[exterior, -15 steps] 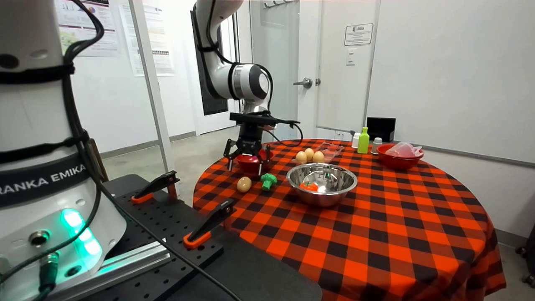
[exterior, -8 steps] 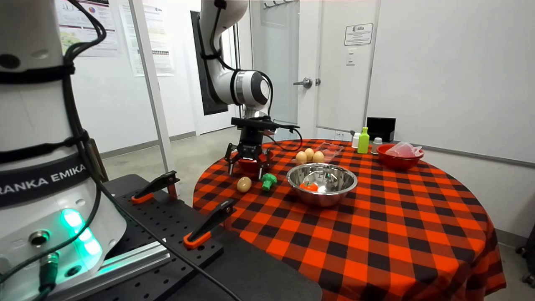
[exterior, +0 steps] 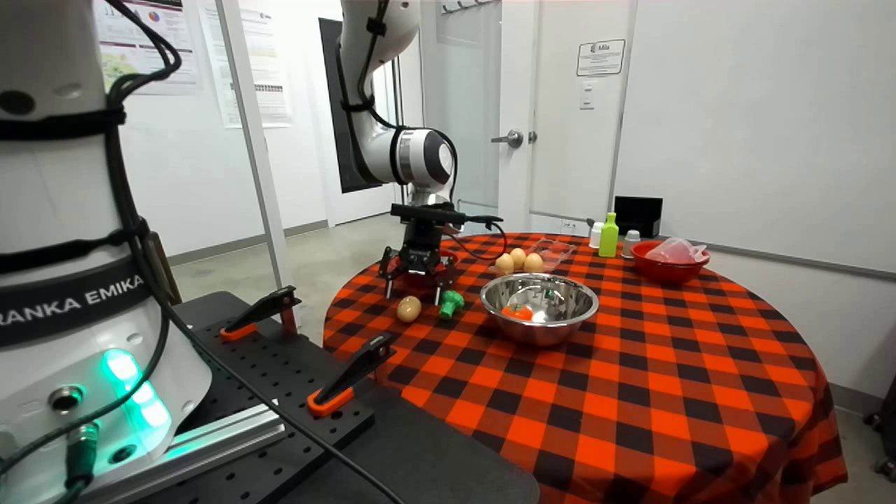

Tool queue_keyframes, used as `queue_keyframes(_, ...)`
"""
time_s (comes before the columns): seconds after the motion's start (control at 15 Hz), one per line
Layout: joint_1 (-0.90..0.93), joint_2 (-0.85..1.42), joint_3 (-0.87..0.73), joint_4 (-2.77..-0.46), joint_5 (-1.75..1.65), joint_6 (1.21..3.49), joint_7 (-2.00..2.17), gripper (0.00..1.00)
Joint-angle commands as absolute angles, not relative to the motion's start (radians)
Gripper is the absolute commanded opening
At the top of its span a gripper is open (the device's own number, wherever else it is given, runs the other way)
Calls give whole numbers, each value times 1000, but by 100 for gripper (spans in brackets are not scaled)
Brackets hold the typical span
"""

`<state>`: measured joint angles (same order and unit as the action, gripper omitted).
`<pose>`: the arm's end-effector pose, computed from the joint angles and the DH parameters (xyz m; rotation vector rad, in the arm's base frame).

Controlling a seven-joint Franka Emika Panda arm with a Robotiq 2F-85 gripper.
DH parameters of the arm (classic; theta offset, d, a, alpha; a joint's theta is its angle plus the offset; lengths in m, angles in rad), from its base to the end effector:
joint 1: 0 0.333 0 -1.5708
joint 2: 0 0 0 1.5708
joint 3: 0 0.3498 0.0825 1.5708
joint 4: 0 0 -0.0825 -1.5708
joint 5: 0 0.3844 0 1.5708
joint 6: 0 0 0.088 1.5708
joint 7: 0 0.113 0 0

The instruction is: Put the egg in the silver bowl

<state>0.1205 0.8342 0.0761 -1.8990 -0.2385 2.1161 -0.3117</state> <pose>0.5422 0.0983 0.0449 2.7646 0.9927 -0.9279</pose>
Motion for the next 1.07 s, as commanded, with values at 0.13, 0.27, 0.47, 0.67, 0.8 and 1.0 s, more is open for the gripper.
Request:
queue_keyframes(0.13, 139, 892, 74, -1824, -269, 2051, -291, 100)
queue_keyframes(0.27, 142, 899, 75, -1811, -269, 2034, -292, 100)
queue_keyframes(0.47, 144, 907, 76, -1799, -269, 2017, -293, 100)
queue_keyframes(0.67, 146, 910, 79, -1798, -268, 2009, -295, 100)
queue_keyframes(0.8, 154, 911, 78, -1799, -276, 2007, -292, 97)
queue_keyframes(1.0, 159, 913, 78, -1796, -280, 1998, -292, 68)
